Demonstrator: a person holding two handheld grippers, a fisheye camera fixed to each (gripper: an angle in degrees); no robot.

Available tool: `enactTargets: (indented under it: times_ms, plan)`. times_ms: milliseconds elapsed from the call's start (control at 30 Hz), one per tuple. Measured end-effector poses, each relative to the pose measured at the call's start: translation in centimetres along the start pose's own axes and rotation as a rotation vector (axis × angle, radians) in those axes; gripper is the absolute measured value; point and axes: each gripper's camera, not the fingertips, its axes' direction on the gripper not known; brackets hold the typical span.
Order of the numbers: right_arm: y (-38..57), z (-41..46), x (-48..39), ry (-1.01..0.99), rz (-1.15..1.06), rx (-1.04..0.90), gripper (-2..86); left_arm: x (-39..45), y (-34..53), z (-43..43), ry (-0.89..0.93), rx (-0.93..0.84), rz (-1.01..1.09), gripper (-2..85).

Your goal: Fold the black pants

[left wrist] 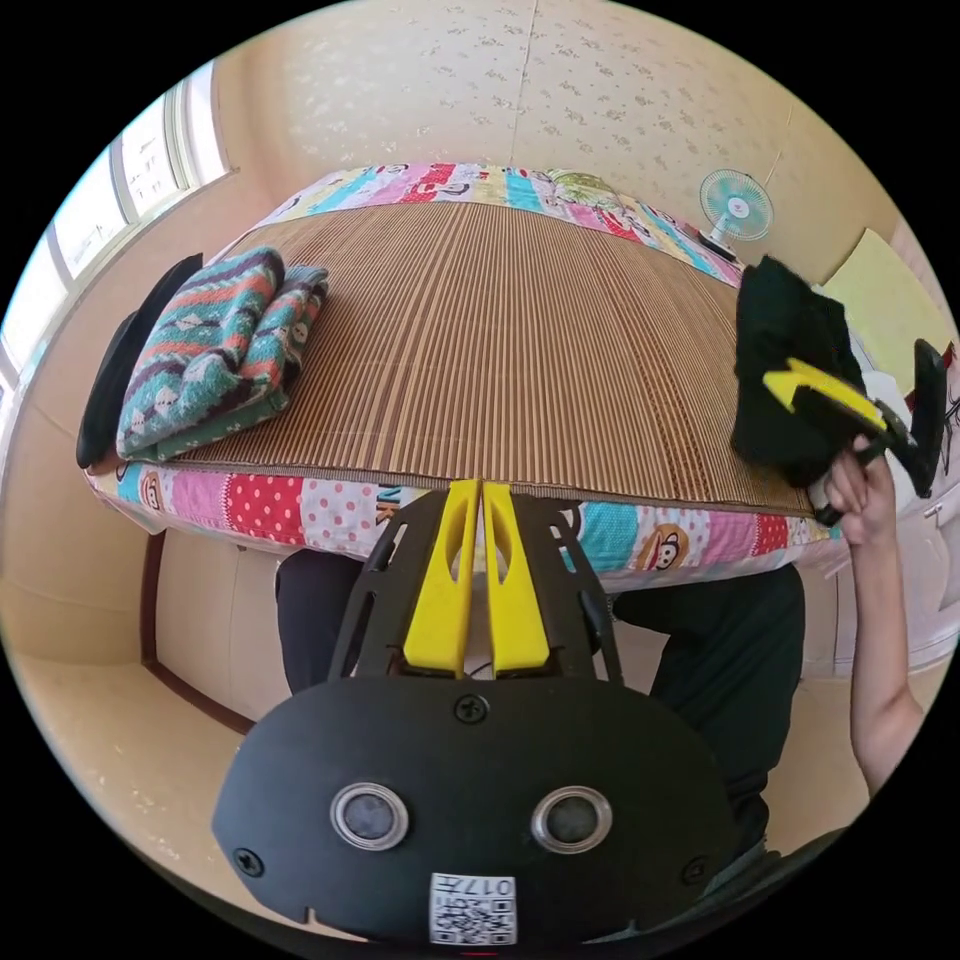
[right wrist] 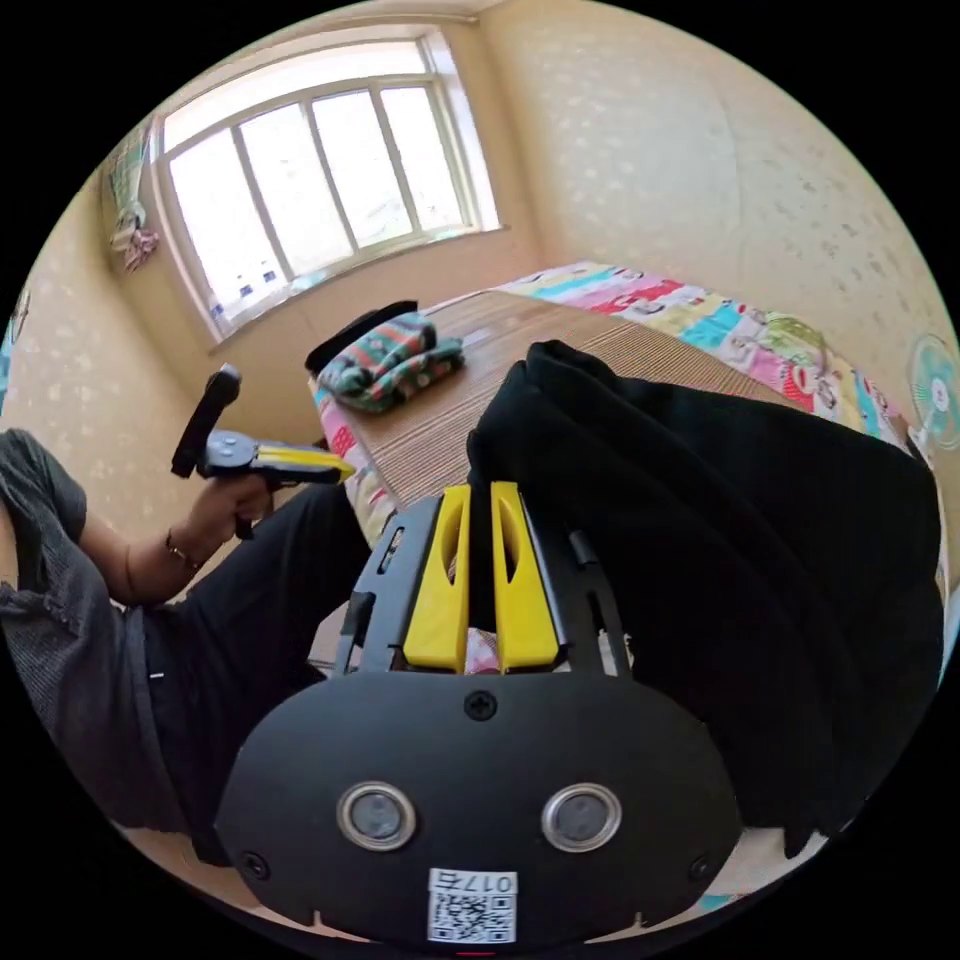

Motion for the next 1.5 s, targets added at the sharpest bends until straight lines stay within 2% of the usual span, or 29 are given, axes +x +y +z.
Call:
enactTargets:
  times_ms: [100, 233, 333, 467, 600, 700, 833, 933, 1100, 1167, 1233, 1333, 1400, 1500]
  plan:
    - [2.9, 6.1, -3.8, -0.088, -0.055, -0.129, 2.8, -0.8, -0.1, 0.6, 0.002, -0.015, -0.004, -1.0]
    - [5.1, 6.9, -4.2, -0.149, 0.046, -0.109, 1.9, -1.7, -0.4, 1.5, 0.011, -0.033, -0.008, -1.0]
    - [6.3, 4.2, -2.3, -0.148, 0.136, -0.013, 1.8, -2.2, -0.8, 2.0, 0.025, -0.04, -0.007, -0.9]
    - [9.2, -1.3, 4.4, -0.063, 0.406, 0.204, 5.3, -2.7, -1.3, 2.2, 0.048, -0.034, -0.001, -1.0]
    - [13.3, -5.0, 11.7, 0.225, 0.818, 0.29, 9.5, -3.1, -1.2, 2.0, 0.083, -0.02, 0.005, -1.0]
    - [15.4, -5.7, 14.9, 0.317, 1.003, 0.334, 10.5, -3.6, -0.6, 1.4, 0.156, 0.026, 0.033, -1.0]
    - [14.5, -2.5, 17.7, 0.224, 0.973, 0.173, 8.4, -3.6, 0.2, 0.7, 0.283, 0.091, 0.141, -1.0]
    - [13.1, -2.5, 15.6, 0.229, 0.796, 0.163, 4.2, -3.0, -0.1, 0.9, 0.407, 0.08, 0.236, -0.9]
    - [14.8, -0.4, 10.7, -0.216, 0.565, 0.262, 1.5, -1.0, -1.1, 0.7, 0.514, 0.082, 0.345, 0.1]
    - [15.8, 0.2, 9.6, -0.273, 0.537, 0.226, 1.3, 0.6, -1.9, 0.4, 0.519, 0.082, 0.397, 1.3]
    - [17.1, -0.6, 9.1, -0.274, 0.539, 0.235, 1.5, 1.6, -2.5, 0.1, 0.519, 0.072, 0.43, 1.2]
    - [20.2, -4.8, 10.2, -0.26, 0.565, 0.378, 2.9, 2.7, -3.1, -0.3, 0.49, 0.066, 0.481, -0.2]
    - [23.3, -8.9, 12.7, -0.138, 0.646, 0.535, 5.8, 2.8, -3.2, -0.2, 0.47, 0.057, 0.493, -0.5]
    - [25.9, -11.8, 18.3, 0.03, 0.853, 0.554, 9.3, 2.3, -3.1, 0.4, 0.485, 0.043, 0.492, -0.5]
